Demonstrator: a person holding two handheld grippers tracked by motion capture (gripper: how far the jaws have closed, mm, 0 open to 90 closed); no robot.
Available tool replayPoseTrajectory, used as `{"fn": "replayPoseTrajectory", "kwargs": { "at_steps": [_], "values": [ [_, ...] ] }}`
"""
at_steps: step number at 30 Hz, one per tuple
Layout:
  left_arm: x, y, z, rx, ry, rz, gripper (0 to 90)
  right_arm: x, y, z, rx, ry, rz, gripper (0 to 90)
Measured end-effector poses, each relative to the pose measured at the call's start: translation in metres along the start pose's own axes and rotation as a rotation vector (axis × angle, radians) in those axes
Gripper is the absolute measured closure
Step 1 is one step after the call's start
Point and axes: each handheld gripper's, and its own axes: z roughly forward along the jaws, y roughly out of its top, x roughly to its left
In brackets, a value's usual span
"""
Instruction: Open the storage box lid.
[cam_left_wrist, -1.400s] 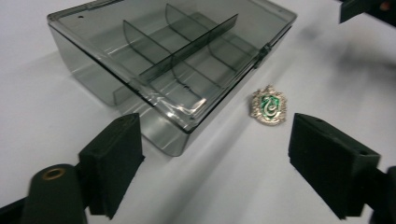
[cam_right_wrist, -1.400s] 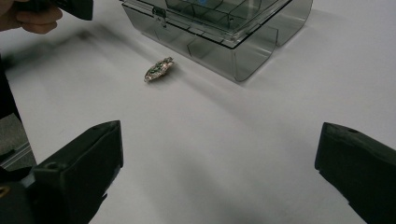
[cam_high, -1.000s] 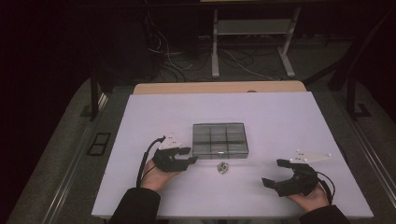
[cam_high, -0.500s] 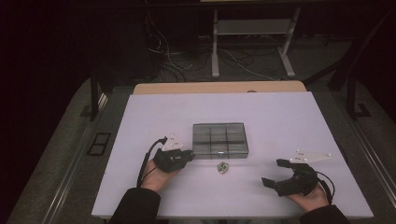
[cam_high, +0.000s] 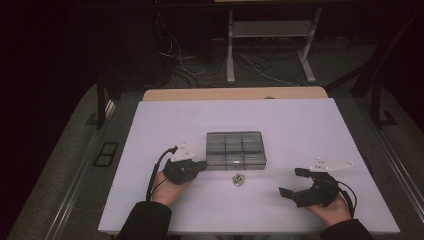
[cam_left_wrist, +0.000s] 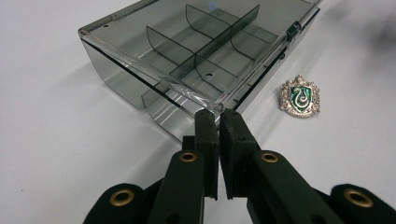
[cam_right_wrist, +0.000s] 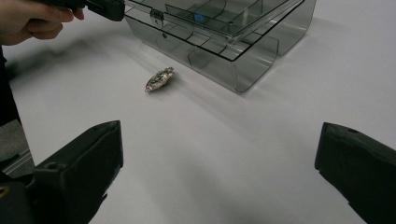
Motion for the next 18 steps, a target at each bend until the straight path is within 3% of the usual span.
{"fn": "replayPoseTrajectory", "kwargs": {
  "at_steps": [10,18],
  "values": [
    [0.001,0.003,-0.001,-0.027,-0.012,-0.014,88.4,0.000,0.009,0.005,0.002,0.011,-0.014,0.9],
    [0.004,0.010,-0.001,-0.075,-0.034,-0.051,88.6,-0.003,0.023,0.007,-0.018,0.010,-0.021,0.9]
  ]
}}
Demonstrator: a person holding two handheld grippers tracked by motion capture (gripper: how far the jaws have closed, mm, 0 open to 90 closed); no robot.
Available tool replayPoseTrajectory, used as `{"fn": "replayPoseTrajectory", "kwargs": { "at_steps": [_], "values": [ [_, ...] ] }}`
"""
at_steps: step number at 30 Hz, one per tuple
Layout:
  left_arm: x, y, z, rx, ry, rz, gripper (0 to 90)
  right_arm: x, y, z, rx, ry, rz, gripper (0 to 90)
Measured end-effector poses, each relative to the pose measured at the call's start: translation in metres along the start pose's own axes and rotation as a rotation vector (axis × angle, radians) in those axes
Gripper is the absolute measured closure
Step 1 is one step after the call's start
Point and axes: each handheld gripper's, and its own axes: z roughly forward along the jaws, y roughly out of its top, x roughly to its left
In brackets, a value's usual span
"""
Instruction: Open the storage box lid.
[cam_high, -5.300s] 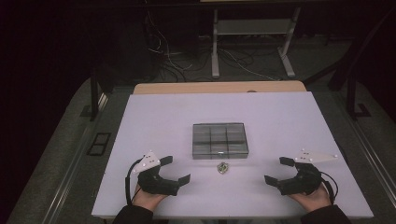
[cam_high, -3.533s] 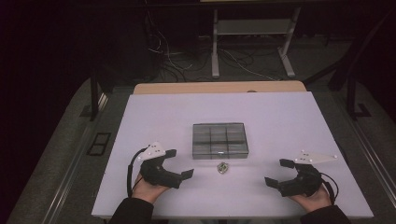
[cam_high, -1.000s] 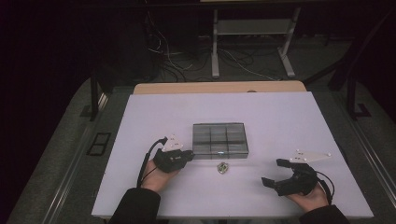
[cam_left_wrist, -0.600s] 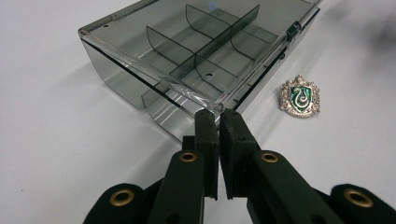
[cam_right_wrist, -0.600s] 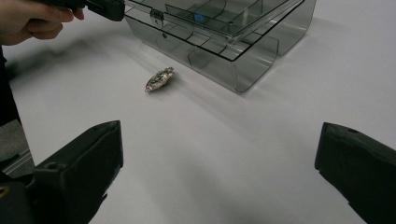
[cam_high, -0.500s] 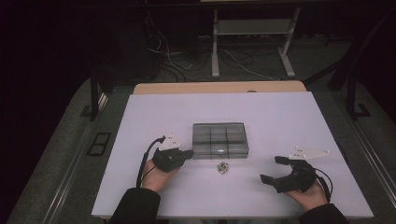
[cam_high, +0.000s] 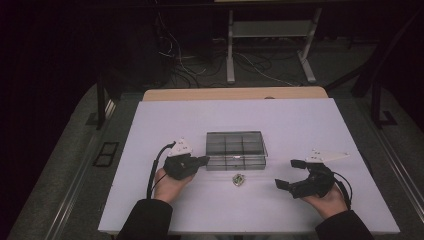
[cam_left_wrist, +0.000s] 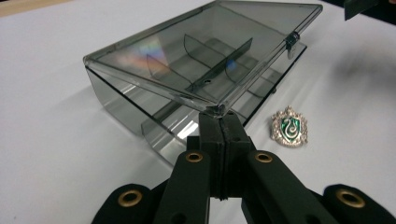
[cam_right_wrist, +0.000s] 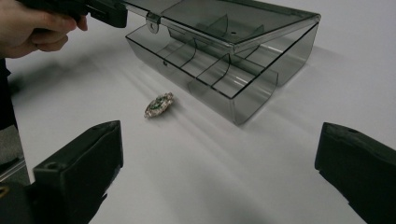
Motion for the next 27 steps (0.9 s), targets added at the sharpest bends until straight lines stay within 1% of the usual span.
{"fn": "replayPoseTrajectory", "kwargs": {
  "at_steps": [4,6,11,16,22,24,25,27],
  "values": [
    [0.002,0.003,0.000,-0.015,-0.005,-0.006,88.6,-0.002,0.005,0.002,-0.009,0.001,-0.009,0.9],
    [0.002,0.004,0.000,-0.027,-0.010,-0.016,88.6,-0.002,0.007,0.004,-0.007,0.004,-0.006,0.9],
    [0.003,0.011,-0.001,-0.043,-0.015,-0.020,88.6,-0.005,0.016,0.009,-0.001,0.008,-0.014,0.9],
    [0.004,0.018,-0.003,-0.060,-0.016,-0.015,88.6,-0.008,0.022,0.011,-0.011,0.007,-0.012,0.9],
    [0.005,0.025,-0.003,-0.062,-0.015,-0.009,88.6,-0.014,0.036,0.017,-0.024,0.004,-0.022,0.9],
    [0.006,0.028,-0.003,-0.065,-0.015,-0.002,88.6,-0.016,0.042,0.020,-0.029,0.005,-0.025,0.9],
    [0.006,0.028,-0.003,-0.066,-0.014,-0.008,88.6,-0.016,0.044,0.021,-0.028,0.006,-0.025,0.9],
    [0.007,0.031,-0.003,-0.070,-0.013,-0.004,88.6,-0.017,0.049,0.023,-0.030,0.007,-0.029,0.9]
  ]
}}
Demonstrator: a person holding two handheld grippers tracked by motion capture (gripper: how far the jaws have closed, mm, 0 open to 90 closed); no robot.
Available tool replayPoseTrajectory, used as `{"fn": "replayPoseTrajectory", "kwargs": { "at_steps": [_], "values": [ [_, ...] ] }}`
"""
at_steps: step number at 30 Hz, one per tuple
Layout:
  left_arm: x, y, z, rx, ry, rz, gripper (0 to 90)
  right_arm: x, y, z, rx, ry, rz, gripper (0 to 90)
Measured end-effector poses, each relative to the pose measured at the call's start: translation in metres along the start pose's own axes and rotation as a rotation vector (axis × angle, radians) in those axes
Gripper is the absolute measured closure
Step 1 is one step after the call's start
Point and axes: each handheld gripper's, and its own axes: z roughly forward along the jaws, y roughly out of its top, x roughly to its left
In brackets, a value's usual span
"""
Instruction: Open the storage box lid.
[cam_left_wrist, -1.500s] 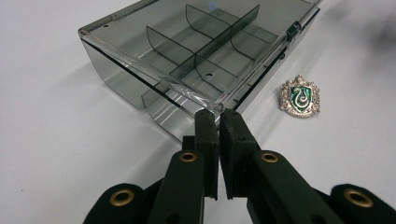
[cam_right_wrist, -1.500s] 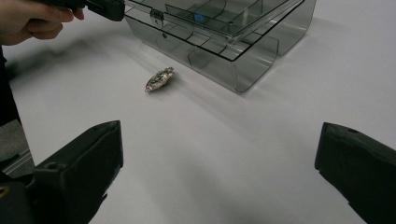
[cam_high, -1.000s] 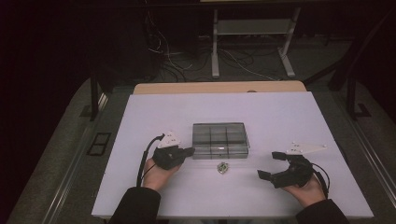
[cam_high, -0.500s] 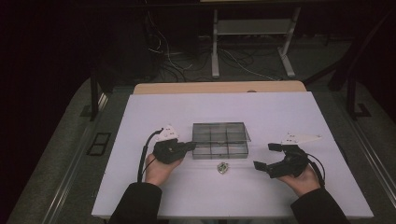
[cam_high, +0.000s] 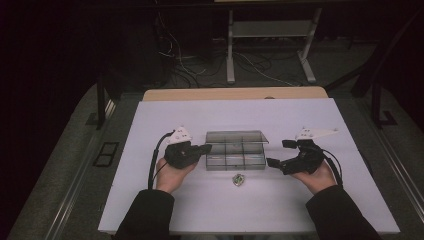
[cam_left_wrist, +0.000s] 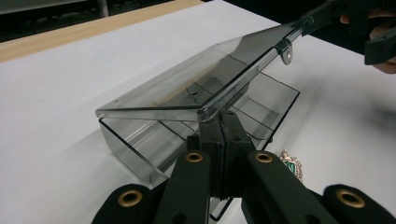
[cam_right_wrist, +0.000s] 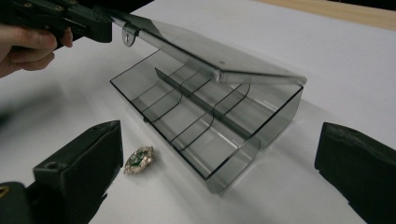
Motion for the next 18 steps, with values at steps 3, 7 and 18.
{"fn": "replayPoseTrajectory", "kwargs": {
  "at_steps": [3,7,18],
  "values": [
    [0.000,0.002,0.000,-0.002,0.000,0.002,88.6,-0.001,0.005,0.002,-0.001,-0.004,-0.003,0.9],
    [0.001,0.007,-0.001,-0.005,0.005,0.006,88.5,-0.004,0.016,0.006,0.005,-0.011,-0.017,0.9],
    [0.006,0.018,0.002,-0.001,0.017,0.007,88.6,-0.014,0.034,0.014,0.003,0.007,-0.014,0.9]
  ]
}}
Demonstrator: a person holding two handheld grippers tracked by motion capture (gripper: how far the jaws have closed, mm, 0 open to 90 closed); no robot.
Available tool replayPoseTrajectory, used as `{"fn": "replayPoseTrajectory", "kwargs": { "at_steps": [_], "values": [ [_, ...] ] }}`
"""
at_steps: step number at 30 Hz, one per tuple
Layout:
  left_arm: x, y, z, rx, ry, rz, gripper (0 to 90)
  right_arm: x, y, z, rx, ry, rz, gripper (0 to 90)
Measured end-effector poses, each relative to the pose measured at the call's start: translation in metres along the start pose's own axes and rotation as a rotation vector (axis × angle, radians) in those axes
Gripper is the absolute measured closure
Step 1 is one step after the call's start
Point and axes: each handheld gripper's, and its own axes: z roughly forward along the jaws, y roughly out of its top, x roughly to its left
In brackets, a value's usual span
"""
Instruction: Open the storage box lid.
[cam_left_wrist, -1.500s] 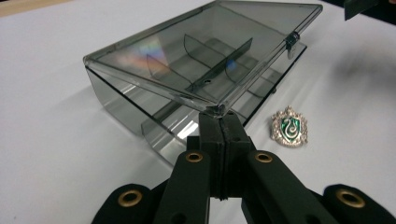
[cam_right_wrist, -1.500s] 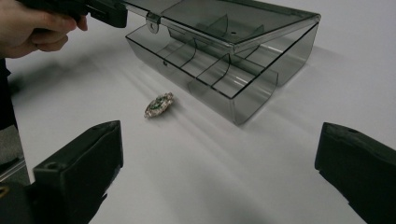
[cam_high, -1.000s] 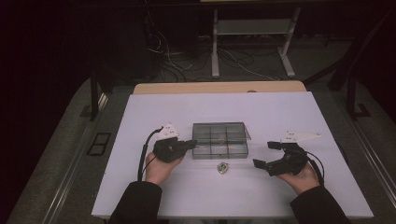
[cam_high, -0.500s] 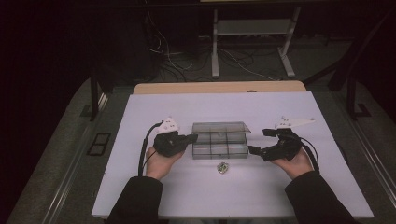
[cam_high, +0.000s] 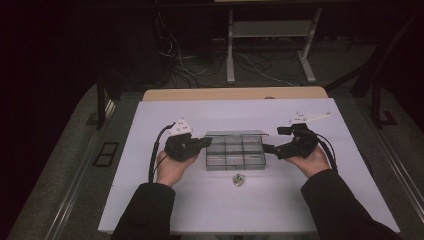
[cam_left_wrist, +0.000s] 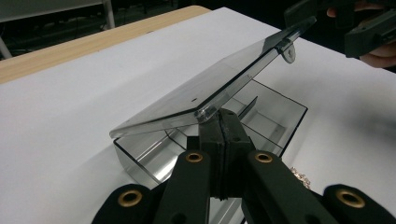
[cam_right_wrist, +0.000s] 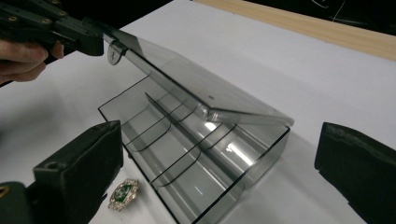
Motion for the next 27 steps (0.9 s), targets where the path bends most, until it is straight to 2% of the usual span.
{"fn": "replayPoseTrajectory", "kwargs": {
  "at_steps": [8,12,14,18,19,21,24,27],
  "values": [
    [0.004,0.008,0.003,0.005,0.009,0.006,88.5,-0.006,0.014,0.008,0.003,0.007,-0.005,1.0],
    [0.007,0.013,0.005,0.015,0.017,0.008,88.4,-0.009,0.022,0.012,0.031,0.005,-0.005,1.0],
    [0.009,0.015,0.006,0.019,0.018,0.005,88.3,-0.011,0.026,0.013,0.036,0.024,-0.018,12.9],
    [0.012,0.021,0.008,0.021,0.022,0.010,88.1,-0.013,0.030,0.014,0.036,0.020,-0.023,17.3],
    [0.013,0.022,0.009,0.020,0.022,0.008,88.0,-0.014,0.031,0.015,0.038,0.019,-0.027,22.4],
    [0.014,0.023,0.010,0.020,0.022,0.008,87.5,-0.015,0.032,0.015,0.029,0.000,-0.031,25.3],
    [0.016,0.025,0.011,0.016,0.022,0.000,87.0,-0.018,0.033,0.016,0.023,-0.016,-0.027,36.0],
    [0.018,0.026,0.012,0.016,0.024,-0.004,86.7,-0.020,0.034,0.015,0.021,-0.019,-0.020,41.0]
  ]
}}
